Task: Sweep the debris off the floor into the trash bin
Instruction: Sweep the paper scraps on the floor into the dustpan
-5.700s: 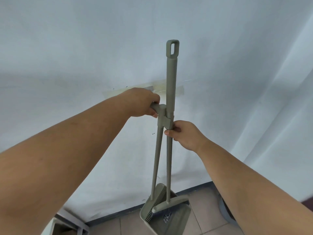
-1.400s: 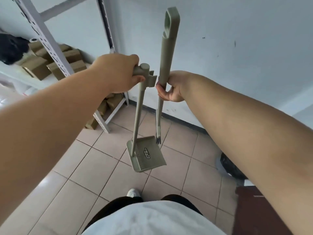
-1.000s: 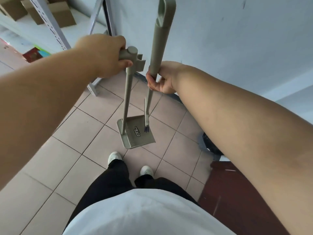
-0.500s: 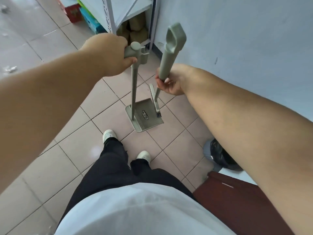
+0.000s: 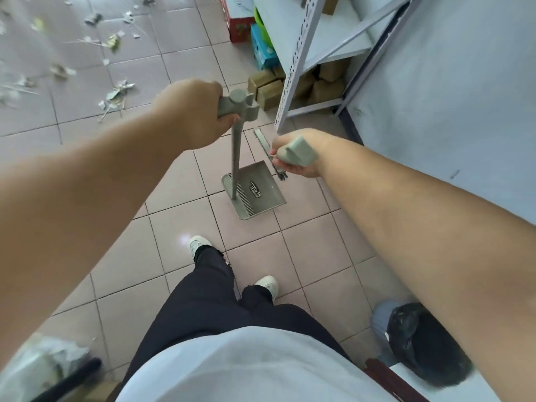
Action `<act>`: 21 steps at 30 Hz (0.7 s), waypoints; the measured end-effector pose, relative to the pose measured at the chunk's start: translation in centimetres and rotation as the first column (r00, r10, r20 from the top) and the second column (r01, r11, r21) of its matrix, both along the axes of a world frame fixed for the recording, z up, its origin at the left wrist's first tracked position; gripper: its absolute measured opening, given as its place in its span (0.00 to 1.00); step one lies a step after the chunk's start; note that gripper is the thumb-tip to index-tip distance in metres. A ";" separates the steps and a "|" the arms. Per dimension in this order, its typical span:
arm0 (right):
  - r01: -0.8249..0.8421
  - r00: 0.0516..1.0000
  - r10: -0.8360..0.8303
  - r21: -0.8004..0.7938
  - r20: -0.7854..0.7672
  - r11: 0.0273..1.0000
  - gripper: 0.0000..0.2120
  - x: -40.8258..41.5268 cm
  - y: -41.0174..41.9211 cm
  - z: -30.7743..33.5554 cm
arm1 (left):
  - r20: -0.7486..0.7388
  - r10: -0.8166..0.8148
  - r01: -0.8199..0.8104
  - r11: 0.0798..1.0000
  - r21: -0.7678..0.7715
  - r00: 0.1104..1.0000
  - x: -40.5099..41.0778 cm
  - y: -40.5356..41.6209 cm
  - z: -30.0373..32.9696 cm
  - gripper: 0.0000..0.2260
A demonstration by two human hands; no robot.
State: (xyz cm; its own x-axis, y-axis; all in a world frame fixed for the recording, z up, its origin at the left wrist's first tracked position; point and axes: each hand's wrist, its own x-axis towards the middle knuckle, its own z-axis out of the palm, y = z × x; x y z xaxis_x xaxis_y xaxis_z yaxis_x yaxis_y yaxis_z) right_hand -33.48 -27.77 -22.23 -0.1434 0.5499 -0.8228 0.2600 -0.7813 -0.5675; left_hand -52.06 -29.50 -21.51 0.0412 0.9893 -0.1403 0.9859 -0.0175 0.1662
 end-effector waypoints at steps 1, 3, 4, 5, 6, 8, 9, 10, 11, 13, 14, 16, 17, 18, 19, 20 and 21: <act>-0.051 0.998 0.051 0.017 0.020 0.999 0.08 -1.4 0.6 -0.2 | 0.008 0.024 -0.024 1.000 0.004 1.000 -1.2 0.1 0.0 0.15; -0.136 0.989 0.133 0.042 0.066 0.990 0.08 -4.2 1.8 -0.5 | 0.021 0.057 -0.057 0.998 0.010 0.998 -3.7 0.5 -0.4 0.16; -0.167 0.983 0.164 0.045 0.079 0.985 0.08 -5.6 2.4 -0.7 | 0.026 0.073 -0.073 0.997 0.011 0.997 -5.1 0.7 -0.5 0.16; -0.188 0.979 0.184 0.047 0.089 0.981 0.08 -6.8 3.0 -1.0 | 0.029 0.087 -0.088 0.996 0.012 0.996 -6.4 0.9 -0.7 0.16; -0.212 0.974 0.207 0.050 0.094 0.976 0.08 -8.3 3.7 -1.2 | 0.028 0.109 -0.109 0.994 0.011 0.994 -7.9 1.1 -0.8 0.16; -0.257 0.962 0.250 0.058 0.109 0.965 0.07 -11.3 5.1 -1.7 | 0.017 0.156 -0.156 0.988 0.004 0.988 -10.8 1.7 -0.8 0.17; -0.280 0.956 0.272 0.060 0.113 0.958 0.07 -12.8 5.8 -1.8 | 0.008 0.179 -0.179 0.984 -0.001 0.984 -12.3 1.9 -0.7 0.17; -0.298 0.950 0.289 0.066 0.118 0.952 0.08 -14.1 6.4 -2.0 | 0.001 0.198 -0.198 0.980 -0.008 0.980 -13.4 2.1 -0.8 0.16; -0.315 0.945 0.306 0.071 0.118 0.946 0.08 -15.7 7.1 -2.2 | -0.003 0.221 -0.221 0.975 -0.014 0.975 -14.8 2.3 -0.8 0.16; -0.337 0.939 0.329 0.069 0.105 0.939 0.08 -18.7 8.3 -2.5 | -0.007 0.271 -0.272 0.962 -0.026 0.962 -17.4 2.6 -0.7 0.16; -0.343 0.937 0.337 0.064 0.092 0.937 0.08 -20.2 8.9 -2.7 | -0.013 0.294 -0.294 0.955 -0.029 0.956 -18.6 2.8 -0.7 0.16; -0.359 0.932 0.354 0.062 0.077 0.931 0.08 -22.6 9.8 -3.4 | -0.029 0.323 -0.324 0.946 -0.028 0.946 -20.7 2.9 -0.7 0.17; -0.368 0.929 0.363 0.060 0.078 0.928 0.08 -23.9 10.2 -3.7 | -0.036 0.338 -0.340 0.940 -0.029 0.940 -21.7 2.9 -0.7 0.18; -0.374 0.926 0.369 0.058 0.081 0.926 0.07 -25.0 10.6 -4.1 | -0.047 0.356 -0.357 0.934 -0.030 0.933 -22.5 2.9 -0.7 0.18; -0.381 0.923 0.376 0.056 0.082 0.923 0.05 -26.1 10.9 -4.3 | -0.057 0.375 -0.377 0.926 -0.035 0.925 -23.4 2.9 -0.8 0.18; -0.385 0.921 0.380 0.056 0.084 0.921 0.05 -27.0 11.2 -4.5 | -0.063 0.390 -0.393 0.919 -0.039 0.919 -24.1 3.0 -0.9 0.18; -0.395 0.917 0.390 0.056 0.083 0.917 0.06 -28.0 11.8 -4.7 | -0.067 0.410 -0.414 0.909 -0.045 0.910 -24.9 3.2 -1.1 0.18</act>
State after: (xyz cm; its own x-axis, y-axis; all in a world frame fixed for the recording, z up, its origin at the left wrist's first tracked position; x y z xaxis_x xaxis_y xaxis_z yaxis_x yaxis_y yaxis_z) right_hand -61.46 -16.02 -26.89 -0.3043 0.5175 -0.7997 0.5780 -0.5670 -0.5869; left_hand -76.98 -26.33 -22.57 -0.3775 0.9069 -0.1871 0.9109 0.4000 0.1008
